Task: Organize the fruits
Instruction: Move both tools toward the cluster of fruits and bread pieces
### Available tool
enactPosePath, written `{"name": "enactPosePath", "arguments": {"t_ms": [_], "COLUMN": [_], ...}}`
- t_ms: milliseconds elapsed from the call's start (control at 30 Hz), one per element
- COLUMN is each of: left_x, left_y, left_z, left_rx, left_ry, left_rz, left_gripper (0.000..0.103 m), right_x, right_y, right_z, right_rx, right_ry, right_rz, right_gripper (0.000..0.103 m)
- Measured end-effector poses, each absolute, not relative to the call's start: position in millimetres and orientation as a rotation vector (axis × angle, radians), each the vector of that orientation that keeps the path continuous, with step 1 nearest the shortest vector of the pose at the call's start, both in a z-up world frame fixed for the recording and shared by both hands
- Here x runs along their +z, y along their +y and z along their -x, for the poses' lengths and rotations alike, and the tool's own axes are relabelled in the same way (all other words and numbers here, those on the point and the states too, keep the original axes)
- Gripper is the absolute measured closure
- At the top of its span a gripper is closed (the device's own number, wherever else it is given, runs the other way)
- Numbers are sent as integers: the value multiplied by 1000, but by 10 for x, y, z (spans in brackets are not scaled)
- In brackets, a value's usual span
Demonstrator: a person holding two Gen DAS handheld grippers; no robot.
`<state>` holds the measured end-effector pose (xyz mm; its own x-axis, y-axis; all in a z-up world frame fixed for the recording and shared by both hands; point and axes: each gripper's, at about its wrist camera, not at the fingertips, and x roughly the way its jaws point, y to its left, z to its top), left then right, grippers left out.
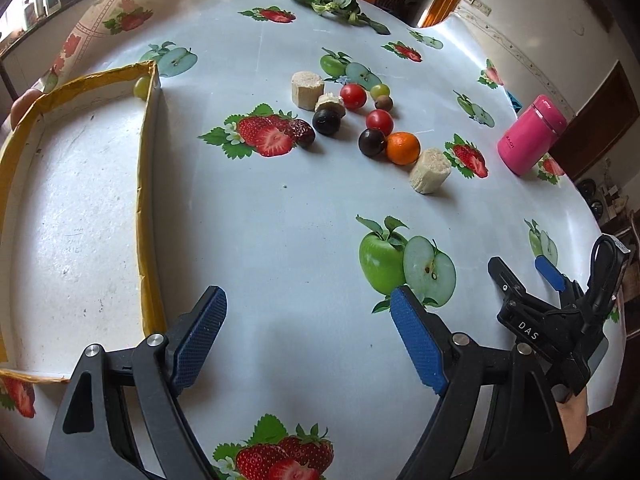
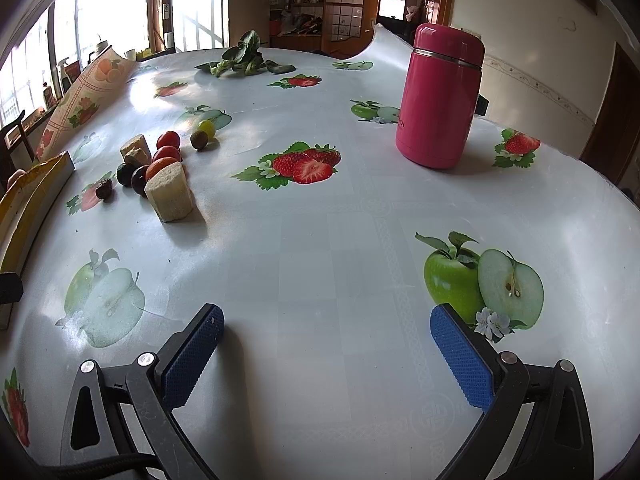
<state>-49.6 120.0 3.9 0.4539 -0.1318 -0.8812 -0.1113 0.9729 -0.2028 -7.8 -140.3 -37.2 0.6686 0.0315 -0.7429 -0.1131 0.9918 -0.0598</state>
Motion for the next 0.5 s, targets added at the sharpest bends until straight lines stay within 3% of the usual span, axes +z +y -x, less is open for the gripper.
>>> {"name": "enactPosePath", "arguments": {"t_ms": [233, 400, 500], "left_x": [77, 163, 273], "left_y": [1139, 1095, 1057], "left_z": [518, 574, 592], "left_rx": [2, 15, 27], "left_ry": [1117, 1095, 1067], "left_rz": [250, 256, 226], "left_gripper": [19, 19, 19], "right_x": [-245, 1, 177], "right_y": [-1323, -1456, -1308], "right_z": [62, 5, -7], "right_rx": [165, 424, 521], "right_ry": [913, 976, 977], "right_rz": [100, -390, -430], "right_gripper": [0, 0, 0]}}
